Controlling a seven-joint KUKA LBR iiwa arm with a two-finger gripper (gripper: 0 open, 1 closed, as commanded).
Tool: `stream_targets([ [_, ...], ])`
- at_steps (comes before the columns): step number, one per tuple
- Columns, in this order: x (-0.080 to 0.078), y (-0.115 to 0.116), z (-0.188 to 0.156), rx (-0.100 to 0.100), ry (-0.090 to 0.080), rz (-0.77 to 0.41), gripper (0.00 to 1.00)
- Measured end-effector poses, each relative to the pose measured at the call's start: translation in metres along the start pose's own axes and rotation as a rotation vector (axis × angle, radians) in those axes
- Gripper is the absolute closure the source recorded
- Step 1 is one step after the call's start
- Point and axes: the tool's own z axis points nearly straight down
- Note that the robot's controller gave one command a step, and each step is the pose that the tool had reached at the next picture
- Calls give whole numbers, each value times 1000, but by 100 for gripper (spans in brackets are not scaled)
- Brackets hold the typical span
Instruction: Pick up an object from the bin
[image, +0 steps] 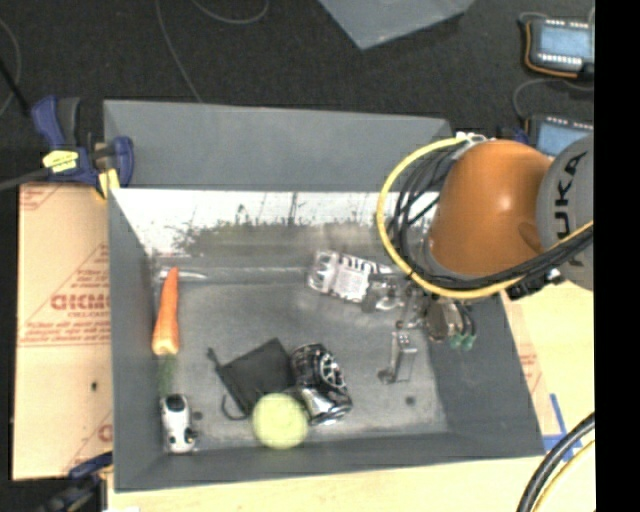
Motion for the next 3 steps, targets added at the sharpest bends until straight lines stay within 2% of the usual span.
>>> stream_targets([
  [1, -1, 0, -5, 0, -8, 0, 0],
  [2, -7, 13, 41, 0, -14, 39, 0],
  [3, -7, 35, 96, 0, -13, 14, 0],
])
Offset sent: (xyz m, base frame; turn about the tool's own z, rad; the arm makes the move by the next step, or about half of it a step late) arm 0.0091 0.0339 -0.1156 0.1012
